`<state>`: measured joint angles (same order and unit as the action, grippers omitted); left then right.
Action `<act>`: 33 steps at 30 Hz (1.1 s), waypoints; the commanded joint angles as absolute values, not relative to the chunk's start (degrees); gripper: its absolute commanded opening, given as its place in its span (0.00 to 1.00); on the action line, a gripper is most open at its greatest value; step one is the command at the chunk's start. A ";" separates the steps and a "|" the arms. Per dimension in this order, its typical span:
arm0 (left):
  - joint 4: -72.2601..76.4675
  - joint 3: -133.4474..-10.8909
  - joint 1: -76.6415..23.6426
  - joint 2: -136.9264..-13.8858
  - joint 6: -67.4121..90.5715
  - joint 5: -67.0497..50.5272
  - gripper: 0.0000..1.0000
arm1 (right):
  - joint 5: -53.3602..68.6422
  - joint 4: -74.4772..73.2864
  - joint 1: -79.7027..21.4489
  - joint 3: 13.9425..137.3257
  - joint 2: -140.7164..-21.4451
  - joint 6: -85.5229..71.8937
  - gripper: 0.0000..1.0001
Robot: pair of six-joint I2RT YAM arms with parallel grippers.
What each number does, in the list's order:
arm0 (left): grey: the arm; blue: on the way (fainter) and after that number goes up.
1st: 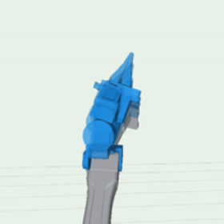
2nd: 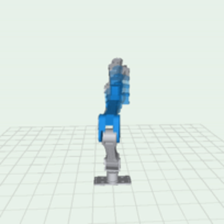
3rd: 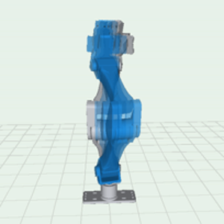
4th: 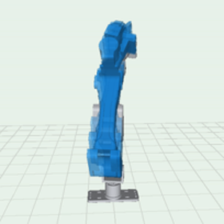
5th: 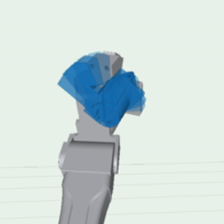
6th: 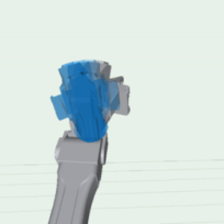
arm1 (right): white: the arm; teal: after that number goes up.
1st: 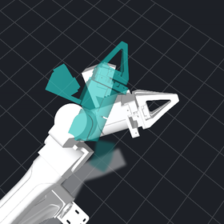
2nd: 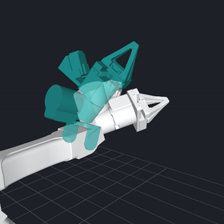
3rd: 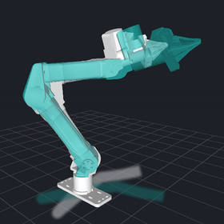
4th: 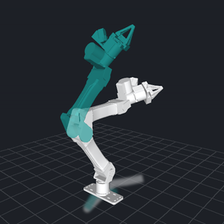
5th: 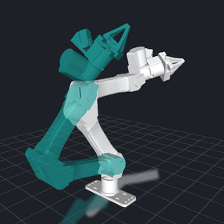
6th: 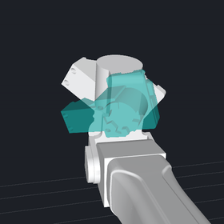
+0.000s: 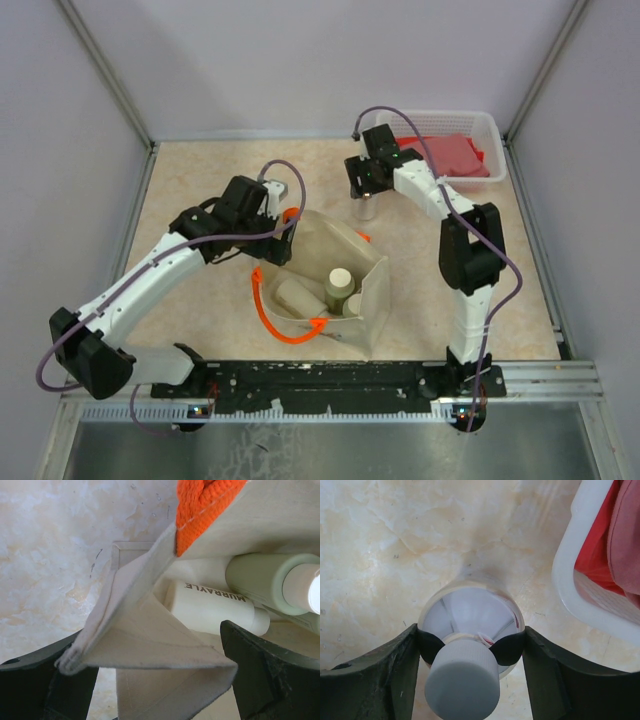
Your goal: Place the personal care products into the canvas bag
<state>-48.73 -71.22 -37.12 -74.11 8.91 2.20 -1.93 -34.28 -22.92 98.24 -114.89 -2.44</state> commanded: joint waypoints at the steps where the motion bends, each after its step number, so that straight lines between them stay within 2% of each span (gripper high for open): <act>1: -48.03 -71.65 -37.00 -75.62 7.51 1.27 1.00 | -3.55 -32.67 -22.59 98.96 -114.17 -1.41 0.07; 3: -47.66 -71.55 -37.00 -75.93 7.28 1.11 1.00 | -4.36 -33.05 -22.60 99.12 -112.77 -1.37 0.00; 13: -46.57 -71.48 -37.00 -77.43 5.94 0.26 1.00 | -5.55 -38.51 -22.55 101.53 -106.97 -2.17 0.00; 23: -45.64 -71.69 -37.00 -78.18 5.07 -0.25 1.00 | -4.13 -46.24 -22.60 112.42 -102.42 -2.29 0.00; 30: -44.89 -71.81 -37.01 -79.05 4.25 -0.49 1.00 | 8.53 -54.48 -22.68 127.06 -100.25 -2.47 0.00; 33: -44.85 -72.23 -37.00 -79.67 3.79 0.29 1.00 | 14.19 -55.23 -22.68 128.22 -97.77 -3.25 0.00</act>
